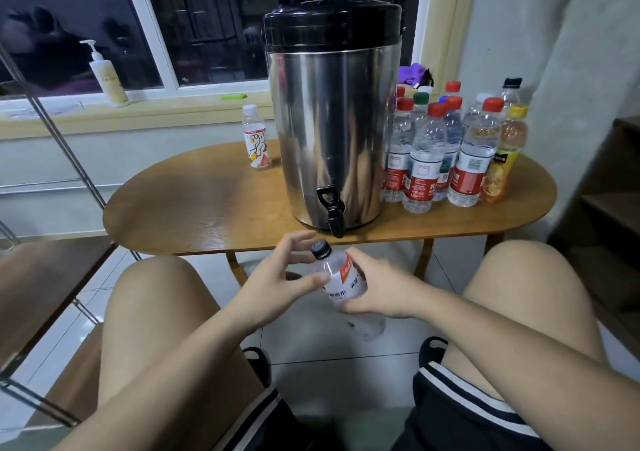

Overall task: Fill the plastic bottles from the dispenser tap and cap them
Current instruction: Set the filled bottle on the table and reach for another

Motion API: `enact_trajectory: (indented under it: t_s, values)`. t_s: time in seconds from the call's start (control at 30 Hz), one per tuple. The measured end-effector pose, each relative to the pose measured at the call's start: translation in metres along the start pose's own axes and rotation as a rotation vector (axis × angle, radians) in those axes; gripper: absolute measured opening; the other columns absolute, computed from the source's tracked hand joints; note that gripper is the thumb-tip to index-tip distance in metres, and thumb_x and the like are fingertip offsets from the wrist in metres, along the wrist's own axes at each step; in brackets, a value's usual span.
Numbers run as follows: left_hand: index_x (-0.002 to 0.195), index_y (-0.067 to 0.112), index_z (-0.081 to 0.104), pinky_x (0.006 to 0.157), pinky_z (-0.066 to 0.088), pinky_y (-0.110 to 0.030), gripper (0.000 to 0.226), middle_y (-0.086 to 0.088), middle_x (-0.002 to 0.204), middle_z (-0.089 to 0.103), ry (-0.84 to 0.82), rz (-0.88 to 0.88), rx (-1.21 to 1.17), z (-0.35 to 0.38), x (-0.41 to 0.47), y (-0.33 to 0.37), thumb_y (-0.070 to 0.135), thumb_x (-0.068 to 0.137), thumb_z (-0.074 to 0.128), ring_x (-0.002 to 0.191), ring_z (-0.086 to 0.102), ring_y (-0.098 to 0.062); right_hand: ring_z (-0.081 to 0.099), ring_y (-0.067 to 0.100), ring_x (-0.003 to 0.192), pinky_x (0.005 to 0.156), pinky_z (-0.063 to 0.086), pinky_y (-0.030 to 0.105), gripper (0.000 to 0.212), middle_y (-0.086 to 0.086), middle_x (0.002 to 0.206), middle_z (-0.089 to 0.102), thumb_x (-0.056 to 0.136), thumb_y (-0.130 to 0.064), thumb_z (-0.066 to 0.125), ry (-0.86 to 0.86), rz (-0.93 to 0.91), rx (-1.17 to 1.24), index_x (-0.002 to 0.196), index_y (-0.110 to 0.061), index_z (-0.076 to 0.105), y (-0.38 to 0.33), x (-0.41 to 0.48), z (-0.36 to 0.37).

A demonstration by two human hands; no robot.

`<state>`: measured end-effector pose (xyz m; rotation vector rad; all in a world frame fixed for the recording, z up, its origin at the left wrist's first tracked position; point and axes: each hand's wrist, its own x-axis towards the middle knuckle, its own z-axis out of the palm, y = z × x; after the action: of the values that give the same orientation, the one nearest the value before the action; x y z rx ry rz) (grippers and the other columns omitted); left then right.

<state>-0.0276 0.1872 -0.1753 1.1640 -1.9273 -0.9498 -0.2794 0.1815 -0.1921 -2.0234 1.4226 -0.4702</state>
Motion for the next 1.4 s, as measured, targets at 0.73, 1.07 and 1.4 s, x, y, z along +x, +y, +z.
enact_trajectory:
  t_s: [0.73, 1.07, 1.4]
  values:
    - [0.078, 0.028, 0.072, 0.061, 0.054, -0.041, 0.051, 0.006, 0.067, 0.07, 0.242, -0.086, 0.417, 0.002, 0.01, -0.01, 0.078, 0.087, 0.07, 0.064, 0.064, -0.011, 0.064, 0.012, 0.104, 0.087, 0.061, 0.042, 0.081, -0.016, 0.116, 0.065, 0.069, -0.068, 0.085, -0.021, -0.051, -0.28, 0.136, -0.054, 0.042, -0.002, 0.004, 0.01]
    - [0.134, 0.035, 0.072, 0.095, 0.055, -0.024, 0.04, 0.025, 0.131, 0.067, 0.048, 0.259, 0.36, 0.001, 0.006, -0.008, 0.018, 0.099, 0.08, 0.122, 0.062, -0.001, 0.066, 0.015, 0.105, 0.087, 0.061, 0.044, 0.082, -0.014, 0.117, 0.068, 0.064, -0.071, 0.086, 0.0, -0.02, -0.245, 0.132, -0.053, 0.044, 0.009, 0.006, 0.005]
    - [0.108, 0.032, 0.072, 0.081, 0.059, -0.036, 0.009, 0.013, 0.097, 0.073, 0.275, 0.132, 0.277, -0.008, 0.023, -0.005, 0.04, 0.105, 0.069, 0.093, 0.069, -0.007, 0.069, 0.017, 0.094, 0.084, 0.062, 0.046, 0.07, -0.007, 0.104, 0.07, 0.064, -0.062, 0.089, -0.021, 0.075, -0.211, 0.11, -0.04, 0.042, 0.018, 0.012, 0.015]
